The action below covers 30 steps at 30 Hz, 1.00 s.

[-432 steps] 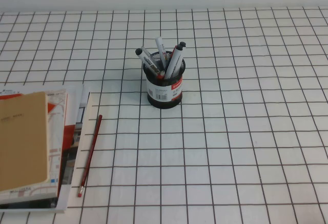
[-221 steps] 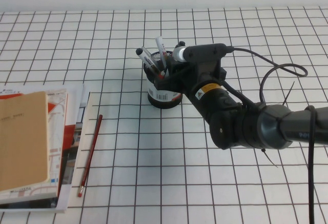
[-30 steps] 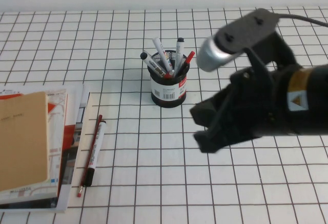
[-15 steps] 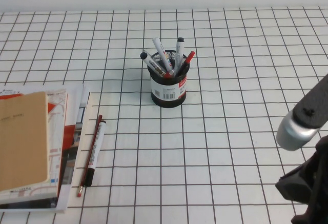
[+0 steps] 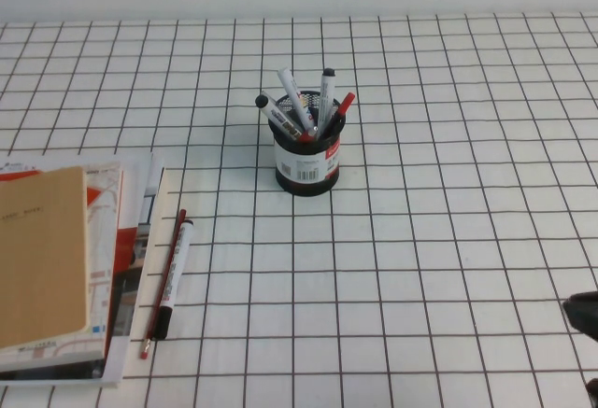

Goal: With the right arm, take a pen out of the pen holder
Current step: 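Take a marker out of the pen holder and lay it on the table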

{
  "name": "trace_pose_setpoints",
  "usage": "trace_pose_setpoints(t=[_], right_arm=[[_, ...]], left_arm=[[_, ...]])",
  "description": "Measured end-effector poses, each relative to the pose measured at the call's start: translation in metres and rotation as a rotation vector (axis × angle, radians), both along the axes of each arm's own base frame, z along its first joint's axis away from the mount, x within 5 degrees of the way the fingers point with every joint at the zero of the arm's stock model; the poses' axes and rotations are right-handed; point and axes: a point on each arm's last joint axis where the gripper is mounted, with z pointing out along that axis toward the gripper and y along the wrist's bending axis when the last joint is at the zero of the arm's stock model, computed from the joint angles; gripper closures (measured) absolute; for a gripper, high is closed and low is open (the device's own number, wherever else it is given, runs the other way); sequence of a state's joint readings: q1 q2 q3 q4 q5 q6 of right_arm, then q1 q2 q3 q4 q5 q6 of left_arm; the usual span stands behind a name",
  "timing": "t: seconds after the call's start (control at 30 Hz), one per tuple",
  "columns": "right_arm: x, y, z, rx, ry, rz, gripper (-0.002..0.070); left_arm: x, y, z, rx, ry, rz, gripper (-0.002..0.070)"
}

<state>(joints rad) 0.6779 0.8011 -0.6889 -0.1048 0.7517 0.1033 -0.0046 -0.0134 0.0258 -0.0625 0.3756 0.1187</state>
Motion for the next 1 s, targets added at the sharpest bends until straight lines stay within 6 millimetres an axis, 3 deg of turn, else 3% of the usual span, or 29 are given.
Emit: trace_pose_setpoints(t=[0.13,0.27,0.5,0.7,1.0], right_arm=[[-0.007,-0.031,-0.044,0.077,-0.122,-0.147,0.0692],[-0.026,-0.061,-0.084,0.132,-0.249,-0.312,0.0692],[-0.054,-0.080,-0.127,0.258,-0.362,-0.531,0.0692],[-0.064,-0.082,-0.128,0.314,-0.449,-0.549,0.0692],[-0.065,-0.083,-0.131,0.243,-0.448,-0.531,0.0692]], left_arm=[[0.000,0.000,0.000,0.000,0.000,0.000,0.0679],[0.000,0.000,0.000,0.000,0.000,0.000,0.0679],[0.000,0.000,0.000,0.000,0.000,0.000,0.0679],[0.000,0.000,0.000,0.000,0.000,0.000,0.0679],[0.000,0.000,0.000,0.000,0.000,0.000,0.0679]])
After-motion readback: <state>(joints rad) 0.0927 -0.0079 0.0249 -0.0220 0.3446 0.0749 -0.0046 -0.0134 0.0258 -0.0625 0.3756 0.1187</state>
